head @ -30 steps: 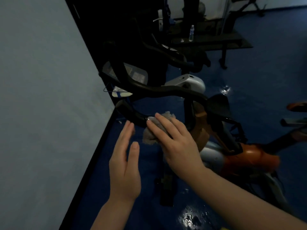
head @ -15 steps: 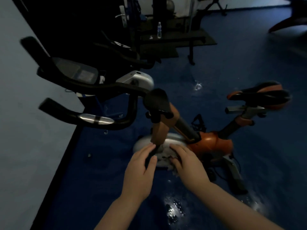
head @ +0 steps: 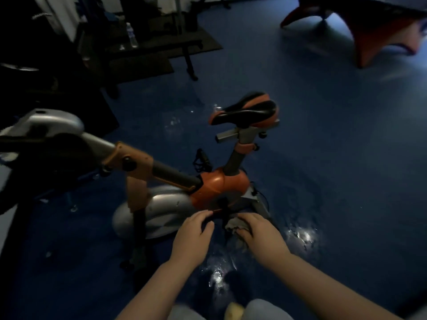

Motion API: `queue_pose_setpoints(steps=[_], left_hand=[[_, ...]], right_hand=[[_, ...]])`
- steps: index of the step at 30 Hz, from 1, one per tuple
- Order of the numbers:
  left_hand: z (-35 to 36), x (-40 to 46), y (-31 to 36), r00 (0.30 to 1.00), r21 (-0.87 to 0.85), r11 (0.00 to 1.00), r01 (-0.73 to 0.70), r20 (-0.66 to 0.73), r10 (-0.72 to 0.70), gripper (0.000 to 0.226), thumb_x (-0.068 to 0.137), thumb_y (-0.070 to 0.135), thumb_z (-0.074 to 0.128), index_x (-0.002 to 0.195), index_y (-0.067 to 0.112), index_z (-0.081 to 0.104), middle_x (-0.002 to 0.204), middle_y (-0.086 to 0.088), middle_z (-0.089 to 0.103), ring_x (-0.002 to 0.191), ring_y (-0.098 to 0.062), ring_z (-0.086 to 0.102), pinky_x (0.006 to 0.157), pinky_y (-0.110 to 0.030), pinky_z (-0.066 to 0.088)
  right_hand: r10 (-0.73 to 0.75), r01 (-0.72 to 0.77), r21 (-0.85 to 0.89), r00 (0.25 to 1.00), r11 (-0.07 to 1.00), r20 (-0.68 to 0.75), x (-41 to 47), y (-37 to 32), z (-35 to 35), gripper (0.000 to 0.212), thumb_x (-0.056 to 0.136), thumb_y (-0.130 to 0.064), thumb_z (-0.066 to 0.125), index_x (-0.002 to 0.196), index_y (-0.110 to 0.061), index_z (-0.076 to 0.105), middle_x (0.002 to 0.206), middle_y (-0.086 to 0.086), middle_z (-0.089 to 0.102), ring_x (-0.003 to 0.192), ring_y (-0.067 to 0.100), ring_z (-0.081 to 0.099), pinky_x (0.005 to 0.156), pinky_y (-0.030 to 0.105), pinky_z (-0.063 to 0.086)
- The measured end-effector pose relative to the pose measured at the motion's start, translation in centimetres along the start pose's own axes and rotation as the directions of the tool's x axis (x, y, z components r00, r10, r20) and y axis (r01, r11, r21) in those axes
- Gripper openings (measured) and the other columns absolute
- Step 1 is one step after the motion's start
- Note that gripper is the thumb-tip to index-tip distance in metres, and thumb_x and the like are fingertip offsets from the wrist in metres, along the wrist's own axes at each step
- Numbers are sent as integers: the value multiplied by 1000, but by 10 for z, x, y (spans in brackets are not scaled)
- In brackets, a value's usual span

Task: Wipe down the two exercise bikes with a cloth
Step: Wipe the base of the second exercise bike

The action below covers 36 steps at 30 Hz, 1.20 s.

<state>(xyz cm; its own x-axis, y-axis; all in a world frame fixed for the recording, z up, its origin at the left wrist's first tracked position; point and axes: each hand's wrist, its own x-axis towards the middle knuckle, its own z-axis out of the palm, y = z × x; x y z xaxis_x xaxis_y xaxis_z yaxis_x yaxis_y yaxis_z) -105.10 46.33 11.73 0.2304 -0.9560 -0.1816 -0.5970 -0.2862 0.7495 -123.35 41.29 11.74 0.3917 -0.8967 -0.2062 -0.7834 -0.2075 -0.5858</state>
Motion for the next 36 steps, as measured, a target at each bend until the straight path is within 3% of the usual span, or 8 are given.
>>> queue_pose_setpoints(steps=[4,10,16,20,26,31,36], left_hand=[[39,18,28,989,14,998,-68,132,65,34,94,32,51,128,30,55,131,12,53,120,-4,46,98,-20,35],[78,62,61,956,47,990,-136,267,119,34,95,35,49,128,36,53,129,18,51,119,-1,44,96,-21,36],[122,123,97,914,34,981,-192,370,166,36,94,33,50,130,32,53,131,14,52,118,-2,45,93,-19,34],[147,175,117,907,3,986,-166,393,151,33,94,33,51,127,32,55,129,12,55,115,-3,49,97,-25,42],[172,237,131,907,21,990,-138,403,118,30,93,30,51,122,32,58,126,13,58,109,1,50,91,-19,40],[195,278,167,896,77,989,-126,437,80,34,94,28,51,127,25,57,129,6,58,116,-11,54,98,-30,45],[236,320,213,911,67,990,-126,403,89,34,94,30,51,128,26,56,127,6,58,108,-11,56,94,-28,46]], right_hand=[[153,-151,60,987,987,-39,-13,45,-24,42,94,-35,53,135,-24,48,134,-3,51,116,14,52,94,27,44],[319,-299,195,945,934,-78,-10,90,-45,40,93,-35,55,131,-25,51,128,-3,55,113,15,53,92,26,44],[409,-368,285,907,885,-98,20,133,-77,36,91,-34,57,127,-27,54,121,-6,58,105,9,56,89,24,46],[464,-430,261,882,865,-84,54,165,-105,32,91,-34,56,123,-30,54,118,-8,57,103,9,54,88,25,45],[508,-491,194,860,849,-47,100,209,-139,32,91,-35,56,122,-29,54,118,-7,57,99,10,52,79,22,38],[496,-471,207,863,858,-95,131,244,-173,31,92,-33,57,122,-27,54,117,-5,58,100,12,54,80,24,41],[441,-411,230,892,882,-99,177,291,-215,28,92,-31,57,119,-27,55,115,-4,58,98,12,55,83,27,45]])
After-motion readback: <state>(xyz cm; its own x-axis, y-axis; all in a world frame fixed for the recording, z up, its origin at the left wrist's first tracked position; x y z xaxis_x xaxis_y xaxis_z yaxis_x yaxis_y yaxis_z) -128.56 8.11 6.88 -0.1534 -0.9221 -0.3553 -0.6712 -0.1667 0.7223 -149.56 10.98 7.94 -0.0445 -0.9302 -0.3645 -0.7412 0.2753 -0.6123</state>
